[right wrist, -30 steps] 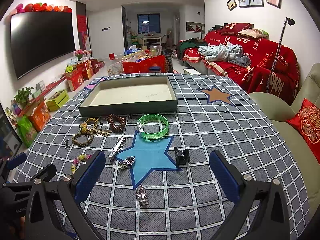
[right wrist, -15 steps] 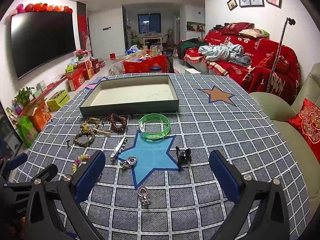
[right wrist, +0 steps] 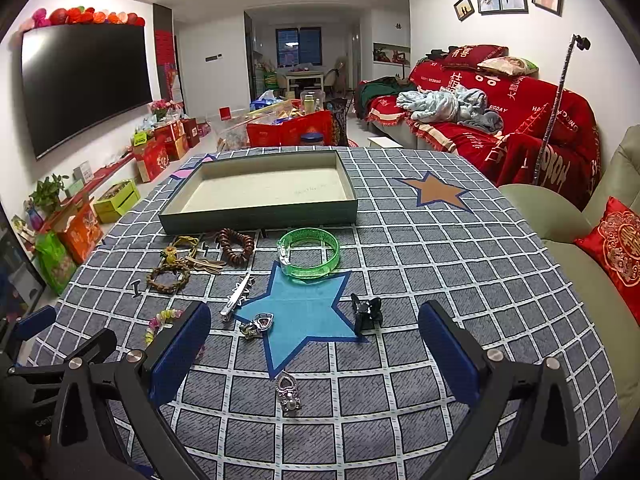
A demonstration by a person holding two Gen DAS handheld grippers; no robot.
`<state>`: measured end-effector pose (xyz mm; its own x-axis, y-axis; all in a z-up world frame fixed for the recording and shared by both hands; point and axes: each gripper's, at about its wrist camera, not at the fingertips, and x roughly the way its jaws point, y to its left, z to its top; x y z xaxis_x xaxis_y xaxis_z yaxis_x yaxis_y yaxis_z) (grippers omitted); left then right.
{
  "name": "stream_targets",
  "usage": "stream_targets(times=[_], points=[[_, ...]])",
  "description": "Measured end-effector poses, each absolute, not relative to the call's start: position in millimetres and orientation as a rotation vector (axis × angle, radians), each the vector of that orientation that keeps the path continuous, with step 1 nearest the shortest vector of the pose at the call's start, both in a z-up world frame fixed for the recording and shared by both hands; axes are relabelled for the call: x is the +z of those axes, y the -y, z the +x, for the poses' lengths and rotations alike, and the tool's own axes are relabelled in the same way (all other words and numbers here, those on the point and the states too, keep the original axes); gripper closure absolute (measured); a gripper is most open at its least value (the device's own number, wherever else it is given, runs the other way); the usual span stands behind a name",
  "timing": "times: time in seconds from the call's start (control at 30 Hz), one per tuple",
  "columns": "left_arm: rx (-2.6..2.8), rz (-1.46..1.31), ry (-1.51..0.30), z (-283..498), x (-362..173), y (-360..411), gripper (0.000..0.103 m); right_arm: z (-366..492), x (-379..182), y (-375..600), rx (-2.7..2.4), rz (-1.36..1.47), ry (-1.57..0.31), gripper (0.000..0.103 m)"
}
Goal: Organize jewelry
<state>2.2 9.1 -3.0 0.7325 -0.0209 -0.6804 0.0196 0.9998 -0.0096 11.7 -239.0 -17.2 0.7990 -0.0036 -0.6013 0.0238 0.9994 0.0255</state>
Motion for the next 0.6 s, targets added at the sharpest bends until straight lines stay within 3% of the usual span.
stream_targets(times=[0.6], points=[[-0.018,0.003,-0.757,1.4,-4.6,-3.9,0.000,11.6,-17.4,237.8,-0.011,0.034,-0.646,0.000]])
